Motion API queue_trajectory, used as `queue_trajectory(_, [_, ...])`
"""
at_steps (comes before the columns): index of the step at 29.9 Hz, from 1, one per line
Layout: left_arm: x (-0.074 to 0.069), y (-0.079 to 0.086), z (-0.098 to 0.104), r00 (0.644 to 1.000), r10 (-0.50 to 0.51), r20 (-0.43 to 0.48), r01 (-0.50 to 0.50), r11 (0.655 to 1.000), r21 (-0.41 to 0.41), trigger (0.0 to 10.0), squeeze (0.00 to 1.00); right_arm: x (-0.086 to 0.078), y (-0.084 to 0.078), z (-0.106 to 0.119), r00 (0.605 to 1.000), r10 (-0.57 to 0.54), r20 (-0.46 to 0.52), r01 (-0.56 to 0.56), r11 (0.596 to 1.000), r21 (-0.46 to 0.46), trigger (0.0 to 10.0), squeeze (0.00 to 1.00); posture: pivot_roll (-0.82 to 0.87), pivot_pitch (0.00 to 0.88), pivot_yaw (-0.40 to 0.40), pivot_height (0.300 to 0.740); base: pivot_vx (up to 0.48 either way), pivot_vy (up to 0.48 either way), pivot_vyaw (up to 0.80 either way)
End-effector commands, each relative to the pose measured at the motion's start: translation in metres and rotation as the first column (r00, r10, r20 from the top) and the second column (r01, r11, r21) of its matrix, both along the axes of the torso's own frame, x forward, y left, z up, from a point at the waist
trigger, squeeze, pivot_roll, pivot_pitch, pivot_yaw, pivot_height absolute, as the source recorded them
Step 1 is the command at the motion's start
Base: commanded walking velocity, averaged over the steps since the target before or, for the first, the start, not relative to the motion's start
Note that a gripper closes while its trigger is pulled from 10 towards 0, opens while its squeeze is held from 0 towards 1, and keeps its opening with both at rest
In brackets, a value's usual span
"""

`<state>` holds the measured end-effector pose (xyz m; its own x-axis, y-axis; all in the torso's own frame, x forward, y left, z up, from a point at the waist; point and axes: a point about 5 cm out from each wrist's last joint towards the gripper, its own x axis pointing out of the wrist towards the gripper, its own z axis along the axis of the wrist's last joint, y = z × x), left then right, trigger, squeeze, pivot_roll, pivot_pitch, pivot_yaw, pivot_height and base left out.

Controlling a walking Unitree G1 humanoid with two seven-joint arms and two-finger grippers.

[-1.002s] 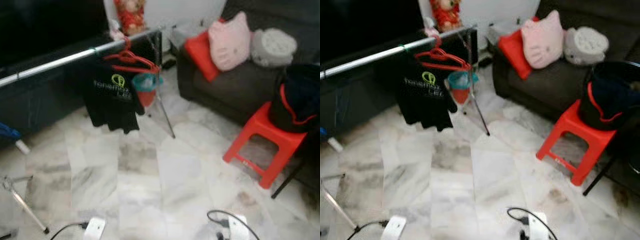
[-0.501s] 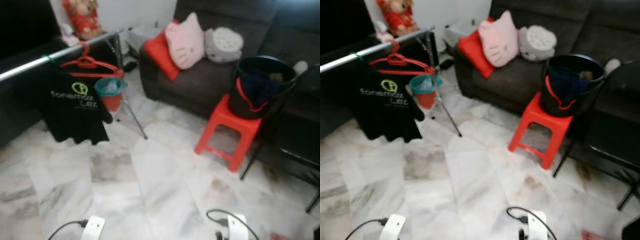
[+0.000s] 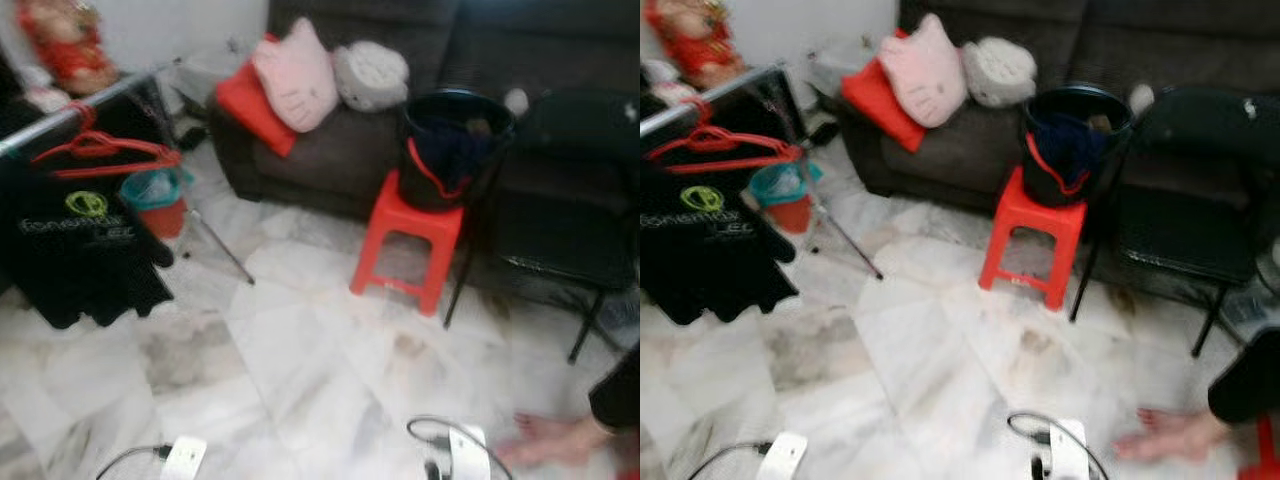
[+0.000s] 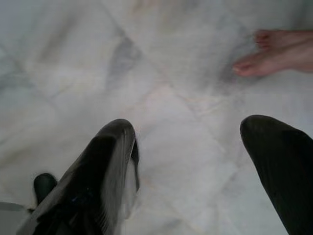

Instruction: Hang hanger

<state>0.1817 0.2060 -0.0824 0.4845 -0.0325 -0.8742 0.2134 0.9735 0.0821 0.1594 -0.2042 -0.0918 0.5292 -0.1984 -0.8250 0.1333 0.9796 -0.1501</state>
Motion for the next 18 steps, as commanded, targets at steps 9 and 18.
queue_trajectory(9, [-0.0102, 0.0063, -0.0037, 0.999, -0.002, -0.038, 0.003, 1.000, 0.024, 10.0, 0.00, 0.0042, 0.0075, 0.0009, 1.000, 0.004, 0.024, -0.005, 1.000, 0.020, 10.0, 0.00, -0.01, 0.000, 0.028, 0.740, 0.000, 0.000, -0.49])
queue_trajectory(18, [-0.0110, 0.0073, -0.0040, 0.999, -0.015, -0.049, 0.017, 0.999, 0.039, 10.0, 0.00, 0.0090, 0.0108, 0.0027, 0.999, 0.003, 0.048, -0.005, 0.999, 0.033, 10.0, 0.00, -0.02, 0.000, 0.030, 0.740, 0.000, 0.000, 0.00])
